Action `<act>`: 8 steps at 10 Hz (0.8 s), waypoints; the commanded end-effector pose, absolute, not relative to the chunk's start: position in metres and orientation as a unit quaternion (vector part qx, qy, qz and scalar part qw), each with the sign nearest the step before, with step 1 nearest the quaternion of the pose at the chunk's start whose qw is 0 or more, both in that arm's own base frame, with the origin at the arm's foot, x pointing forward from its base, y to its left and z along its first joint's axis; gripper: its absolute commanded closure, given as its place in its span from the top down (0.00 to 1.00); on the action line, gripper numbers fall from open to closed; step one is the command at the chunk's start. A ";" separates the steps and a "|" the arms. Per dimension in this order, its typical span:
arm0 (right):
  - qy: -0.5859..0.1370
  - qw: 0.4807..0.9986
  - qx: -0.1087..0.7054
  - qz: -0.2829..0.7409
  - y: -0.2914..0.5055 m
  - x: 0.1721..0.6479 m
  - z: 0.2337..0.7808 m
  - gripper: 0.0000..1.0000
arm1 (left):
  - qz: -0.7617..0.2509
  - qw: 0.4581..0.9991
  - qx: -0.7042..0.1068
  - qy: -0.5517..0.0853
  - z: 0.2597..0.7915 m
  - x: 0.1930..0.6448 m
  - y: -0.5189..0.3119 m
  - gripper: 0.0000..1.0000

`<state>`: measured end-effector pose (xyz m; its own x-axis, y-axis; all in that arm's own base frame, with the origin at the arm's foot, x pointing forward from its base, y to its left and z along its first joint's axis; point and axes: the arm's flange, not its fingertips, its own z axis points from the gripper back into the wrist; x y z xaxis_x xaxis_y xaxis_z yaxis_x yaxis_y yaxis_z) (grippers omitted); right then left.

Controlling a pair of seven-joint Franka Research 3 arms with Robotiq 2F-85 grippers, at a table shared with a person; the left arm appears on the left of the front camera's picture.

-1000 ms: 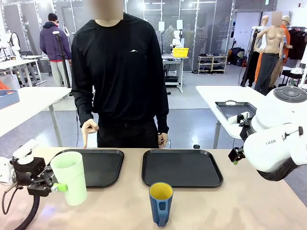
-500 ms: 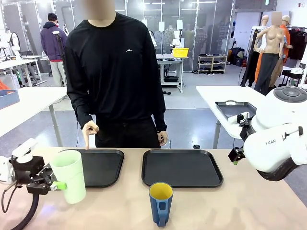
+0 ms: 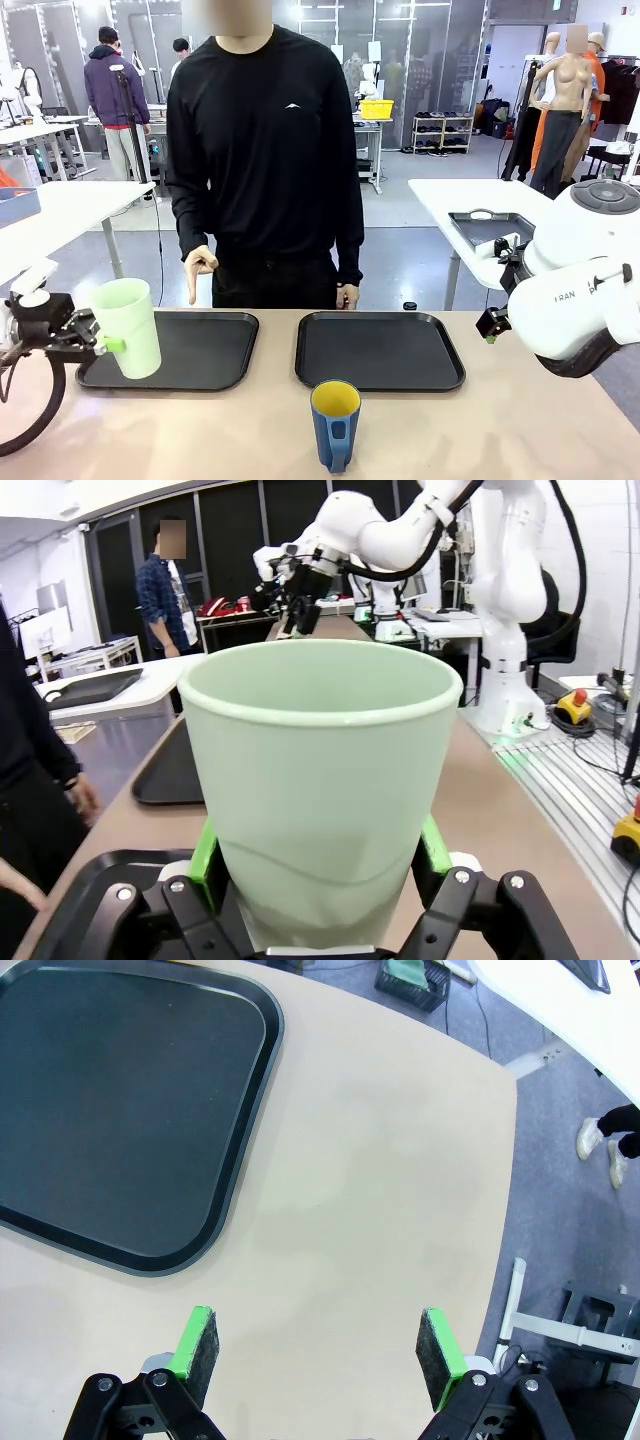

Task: Sort and store the cups by type.
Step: Place the picked Reusable plastic cup into the Flat Tray indicated by the person.

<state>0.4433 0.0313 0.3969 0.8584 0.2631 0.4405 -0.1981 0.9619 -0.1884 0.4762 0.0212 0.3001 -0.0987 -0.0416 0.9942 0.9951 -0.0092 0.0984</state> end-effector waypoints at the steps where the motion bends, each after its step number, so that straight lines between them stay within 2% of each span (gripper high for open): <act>1: -0.237 0.962 -0.068 0.120 0.031 0.443 0.396 1.00 | -0.540 0.466 -0.464 -0.526 0.301 0.510 0.029 0.86; 4: -0.237 0.962 -0.068 0.120 0.031 0.443 0.396 1.00 | -0.531 0.455 -0.480 -0.530 0.288 0.542 0.038 0.86; 8: -0.237 0.962 -0.068 0.120 0.031 0.443 0.396 1.00 | -0.533 0.473 -0.468 -0.523 0.252 0.569 0.038 0.86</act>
